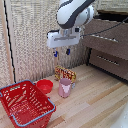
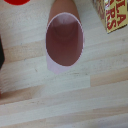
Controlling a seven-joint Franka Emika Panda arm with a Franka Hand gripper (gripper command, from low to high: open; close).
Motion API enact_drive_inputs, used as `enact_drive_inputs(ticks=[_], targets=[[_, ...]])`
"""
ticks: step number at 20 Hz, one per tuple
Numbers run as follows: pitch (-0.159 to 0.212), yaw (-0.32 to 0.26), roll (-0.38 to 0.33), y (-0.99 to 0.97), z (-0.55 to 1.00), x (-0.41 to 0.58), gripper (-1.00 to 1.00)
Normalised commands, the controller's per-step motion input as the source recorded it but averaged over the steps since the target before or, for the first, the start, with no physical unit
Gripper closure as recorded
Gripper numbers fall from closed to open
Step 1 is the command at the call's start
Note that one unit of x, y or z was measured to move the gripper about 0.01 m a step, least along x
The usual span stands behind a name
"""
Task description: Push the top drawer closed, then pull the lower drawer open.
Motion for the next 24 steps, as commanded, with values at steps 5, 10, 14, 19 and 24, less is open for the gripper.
enact_drive_inputs(ticks=[5,10,14,19,24], targets=[[-0.008,0.106,-0.061,0.12,-0.07,-0.479,-1.0],[-0.009,0.121,-0.068,0.0,-0.02,-0.551,-1.0],[-0.034,0.2,-0.22,-0.04,0.04,-0.169,-1.0],[-0.116,0.217,-0.26,-0.16,0.08,-0.102,-1.0],[-0.158,0.218,-0.246,-0.17,0.08,-0.107,-1.0]])
